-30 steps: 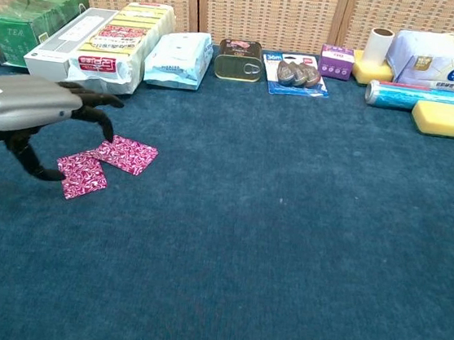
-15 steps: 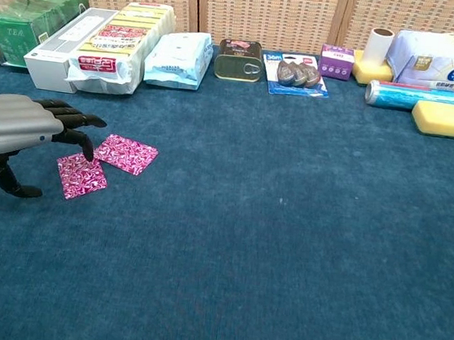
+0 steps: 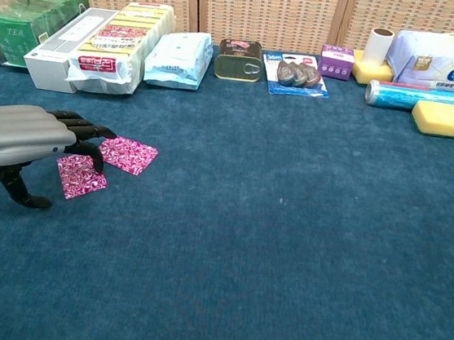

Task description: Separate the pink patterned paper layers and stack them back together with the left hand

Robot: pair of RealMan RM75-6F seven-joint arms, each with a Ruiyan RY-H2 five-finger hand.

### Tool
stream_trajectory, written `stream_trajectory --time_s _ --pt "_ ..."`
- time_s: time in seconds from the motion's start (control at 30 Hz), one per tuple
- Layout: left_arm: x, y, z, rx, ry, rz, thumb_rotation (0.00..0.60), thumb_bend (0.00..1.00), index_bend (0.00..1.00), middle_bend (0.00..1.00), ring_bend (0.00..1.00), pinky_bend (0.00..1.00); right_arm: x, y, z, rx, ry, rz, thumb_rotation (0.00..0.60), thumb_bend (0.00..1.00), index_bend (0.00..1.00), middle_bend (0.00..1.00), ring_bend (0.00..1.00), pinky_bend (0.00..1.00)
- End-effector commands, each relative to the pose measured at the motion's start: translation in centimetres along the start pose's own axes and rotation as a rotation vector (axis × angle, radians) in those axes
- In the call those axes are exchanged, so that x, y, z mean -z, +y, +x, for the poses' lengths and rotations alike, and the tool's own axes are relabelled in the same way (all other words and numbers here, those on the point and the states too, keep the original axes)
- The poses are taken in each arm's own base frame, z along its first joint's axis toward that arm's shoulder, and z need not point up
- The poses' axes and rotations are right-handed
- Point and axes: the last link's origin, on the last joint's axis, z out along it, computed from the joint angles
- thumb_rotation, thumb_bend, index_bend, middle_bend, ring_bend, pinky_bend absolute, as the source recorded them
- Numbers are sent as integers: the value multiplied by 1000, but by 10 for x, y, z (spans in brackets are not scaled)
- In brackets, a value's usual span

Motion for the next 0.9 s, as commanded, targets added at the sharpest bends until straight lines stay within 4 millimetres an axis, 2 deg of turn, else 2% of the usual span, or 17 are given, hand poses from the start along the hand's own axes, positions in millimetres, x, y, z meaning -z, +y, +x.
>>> stream_trajectory --time_s 0.03,0.37,0.9 --pt "3 -1 2 9 -16 6 600 234 238 0 39 26 0 0 0 -2 0 1 600 8 0 0 0 0" --pt "12 2 0 18 -85 20 600 234 238 0 39 26 1 0 2 -5 3 2 600 9 0 0 0 0" --pt "38 11 -2 43 -175 13 600 234 237 0 39 26 1 0 1 -5 0 3 600 9 0 0 0 0"
